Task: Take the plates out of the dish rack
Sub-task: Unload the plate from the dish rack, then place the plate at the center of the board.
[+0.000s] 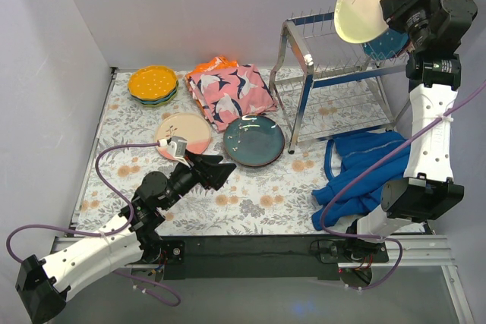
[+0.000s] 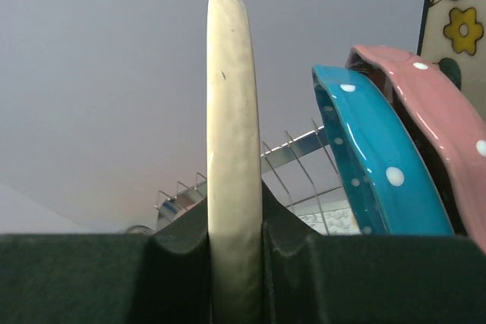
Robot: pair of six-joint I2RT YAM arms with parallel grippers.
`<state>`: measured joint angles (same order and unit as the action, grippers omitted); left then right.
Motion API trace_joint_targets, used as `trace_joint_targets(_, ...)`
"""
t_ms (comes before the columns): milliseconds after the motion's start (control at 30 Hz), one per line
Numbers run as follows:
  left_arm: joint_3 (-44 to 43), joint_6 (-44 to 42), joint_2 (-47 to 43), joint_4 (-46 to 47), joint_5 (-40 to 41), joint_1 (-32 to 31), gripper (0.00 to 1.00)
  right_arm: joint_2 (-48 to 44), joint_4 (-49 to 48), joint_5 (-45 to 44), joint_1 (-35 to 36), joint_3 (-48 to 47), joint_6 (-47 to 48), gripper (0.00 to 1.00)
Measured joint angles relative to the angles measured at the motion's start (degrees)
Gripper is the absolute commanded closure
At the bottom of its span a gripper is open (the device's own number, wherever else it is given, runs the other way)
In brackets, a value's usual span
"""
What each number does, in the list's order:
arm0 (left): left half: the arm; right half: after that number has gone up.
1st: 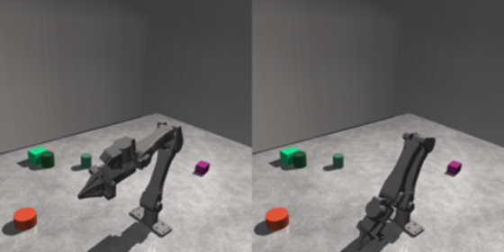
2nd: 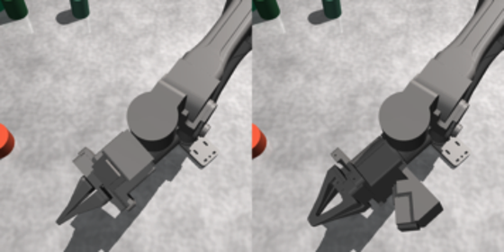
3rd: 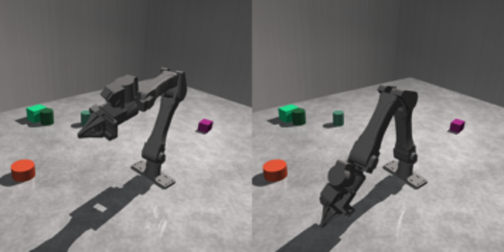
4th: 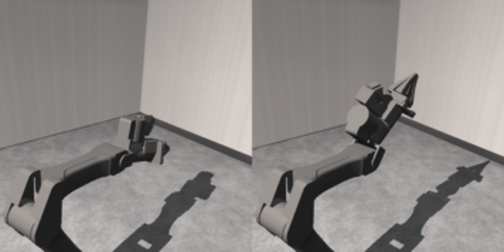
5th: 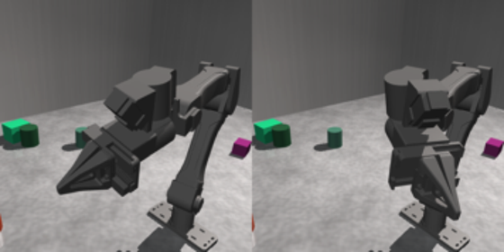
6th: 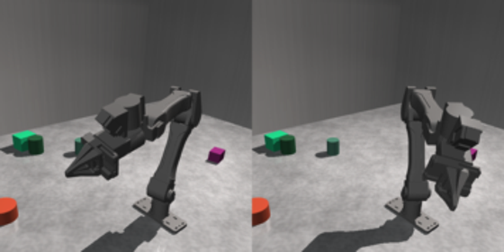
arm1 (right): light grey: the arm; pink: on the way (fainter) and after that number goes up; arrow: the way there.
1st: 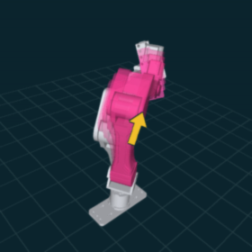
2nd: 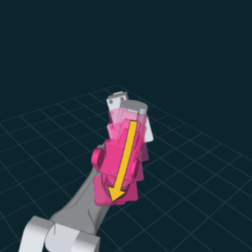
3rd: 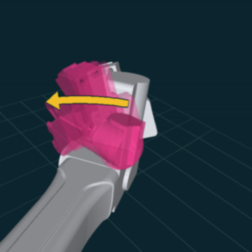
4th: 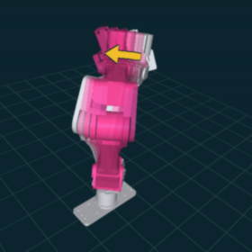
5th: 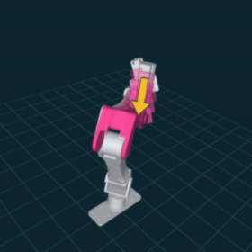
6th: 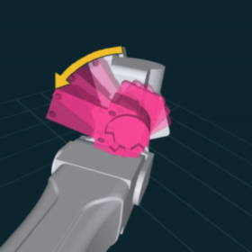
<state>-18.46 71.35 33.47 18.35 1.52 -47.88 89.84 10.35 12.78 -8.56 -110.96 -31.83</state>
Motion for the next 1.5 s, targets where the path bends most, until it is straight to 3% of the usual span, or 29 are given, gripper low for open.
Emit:
trace_joint_targets(367, 0.0, 1.14, -0.07, -0.57, 0.24, 0.0, 0.31, 0.66, -6.43, 4.42, 0.37, -2.16, -21.64, 0.99)
trace_joint_targets(633, -0.9, 5.6, -3.06, -2.58, -0.46, 0.0, 0.3, -0.72, -9.9, 9.49, 5.84, -1.7, -28.83, 0.99)
trace_joint_targets(833, -7.04, 11.74, -5.95, -8.87, -3.52, 0.0, 0.24, -7.61, -15.17, 12.17, 16.48, 9.79, -31.06, 0.99)
trace_joint_targets(1067, -11.32, 15.8, -14.43, -16.83, -5.88, 0.0, 0.23, -13.16, -20.79, 16.55, 29.99, 22.49, -32.06, 0.99)
trace_joint_targets(1300, -11.69, 18.38, -22.03, -23.93, -6.25, 0.0, 0.24, -18.12, -24.28, 16.79, 42.64, 36.02, -31.15, 0.99)
trace_joint_targets(1500, -11.41, 20.41, -27.76, -27.12, -5.11, 0.0, 0.26, -21.94, -27.56, 16.57, 48.85, 46.8, -30.32, 0.99)
